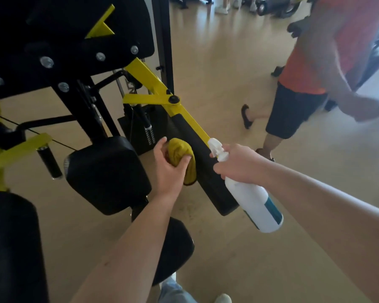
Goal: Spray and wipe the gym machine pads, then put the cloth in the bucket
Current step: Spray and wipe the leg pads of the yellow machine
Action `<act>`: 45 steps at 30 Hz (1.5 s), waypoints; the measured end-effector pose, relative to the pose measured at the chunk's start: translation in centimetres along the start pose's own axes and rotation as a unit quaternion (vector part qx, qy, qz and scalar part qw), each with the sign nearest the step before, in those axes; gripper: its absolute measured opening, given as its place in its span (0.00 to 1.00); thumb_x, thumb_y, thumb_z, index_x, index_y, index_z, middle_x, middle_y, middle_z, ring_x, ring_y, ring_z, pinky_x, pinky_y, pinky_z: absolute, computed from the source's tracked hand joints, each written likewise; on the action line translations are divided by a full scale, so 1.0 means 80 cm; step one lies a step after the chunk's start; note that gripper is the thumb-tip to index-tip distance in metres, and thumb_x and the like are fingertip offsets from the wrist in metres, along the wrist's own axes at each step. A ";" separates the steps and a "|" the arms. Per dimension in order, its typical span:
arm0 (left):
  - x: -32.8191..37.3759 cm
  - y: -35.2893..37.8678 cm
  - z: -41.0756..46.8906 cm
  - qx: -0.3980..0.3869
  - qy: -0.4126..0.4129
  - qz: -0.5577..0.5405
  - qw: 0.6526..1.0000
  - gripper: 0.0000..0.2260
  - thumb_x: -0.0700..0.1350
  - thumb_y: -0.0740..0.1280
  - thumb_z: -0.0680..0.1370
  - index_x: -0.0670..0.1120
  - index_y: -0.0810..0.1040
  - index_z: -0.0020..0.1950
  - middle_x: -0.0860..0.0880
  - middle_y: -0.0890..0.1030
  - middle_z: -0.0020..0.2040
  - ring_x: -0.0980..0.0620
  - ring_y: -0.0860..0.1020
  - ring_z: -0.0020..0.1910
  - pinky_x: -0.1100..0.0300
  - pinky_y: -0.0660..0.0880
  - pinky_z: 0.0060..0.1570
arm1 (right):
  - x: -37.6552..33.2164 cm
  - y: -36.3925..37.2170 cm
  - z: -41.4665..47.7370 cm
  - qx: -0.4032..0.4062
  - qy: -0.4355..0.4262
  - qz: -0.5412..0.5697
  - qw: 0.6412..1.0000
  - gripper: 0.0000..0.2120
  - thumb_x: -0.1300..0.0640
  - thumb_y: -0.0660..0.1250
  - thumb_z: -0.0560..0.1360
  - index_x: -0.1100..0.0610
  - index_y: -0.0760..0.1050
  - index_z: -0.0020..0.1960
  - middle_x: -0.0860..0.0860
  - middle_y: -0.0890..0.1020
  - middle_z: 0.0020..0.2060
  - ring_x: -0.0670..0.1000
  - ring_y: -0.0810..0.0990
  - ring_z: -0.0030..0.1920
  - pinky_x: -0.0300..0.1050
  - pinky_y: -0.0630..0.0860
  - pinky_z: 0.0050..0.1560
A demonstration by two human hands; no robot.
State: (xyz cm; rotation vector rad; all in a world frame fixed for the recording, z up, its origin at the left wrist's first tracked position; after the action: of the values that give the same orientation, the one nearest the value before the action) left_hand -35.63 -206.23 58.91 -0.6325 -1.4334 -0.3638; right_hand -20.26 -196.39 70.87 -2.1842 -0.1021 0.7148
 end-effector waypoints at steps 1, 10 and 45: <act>-0.006 0.008 -0.001 0.007 -0.041 -0.021 0.999 0.30 0.48 0.76 0.76 0.52 0.68 0.75 0.52 0.73 0.70 0.55 0.73 0.68 0.59 0.72 0.68 | 0.000 0.000 0.003 0.000 0.004 0.006 1.000 0.29 0.51 0.68 0.76 0.43 0.68 0.76 0.48 0.85 0.42 0.48 0.82 0.43 0.46 0.82 0.44; -0.011 0.076 0.009 -0.052 -0.065 -0.039 0.996 0.23 0.52 0.56 0.87 0.61 0.57 0.81 0.48 0.42 0.83 0.67 0.49 0.72 0.59 0.55 0.76 | -0.008 -0.007 0.048 -0.028 0.026 0.018 0.999 0.27 0.53 0.68 0.74 0.45 0.74 0.73 0.46 0.87 0.36 0.47 0.83 0.43 0.43 0.74 0.40; -0.078 0.120 -0.135 -0.077 -0.178 -0.101 0.976 0.34 0.79 0.55 0.74 0.73 0.51 0.78 0.50 0.57 0.82 0.40 0.63 0.78 0.37 0.75 0.65 | 0.029 -0.004 0.033 0.003 -0.004 -0.070 0.998 0.14 0.52 0.67 0.74 0.45 0.73 0.60 0.47 0.80 0.42 0.48 0.78 0.39 0.42 0.70 0.34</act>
State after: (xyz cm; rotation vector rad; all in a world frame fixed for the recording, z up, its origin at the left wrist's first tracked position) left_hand -22.09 -206.02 50.83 -0.7036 -1.8322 -0.5464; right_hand -19.65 -193.71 68.70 -2.1453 -0.2538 0.6428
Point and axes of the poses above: each hand's wrist, its own z-axis towards the middle knuckle, its own y-axis out of the palm, x = y × z, the point moved 2 cm from there along z, towards the middle knuckle
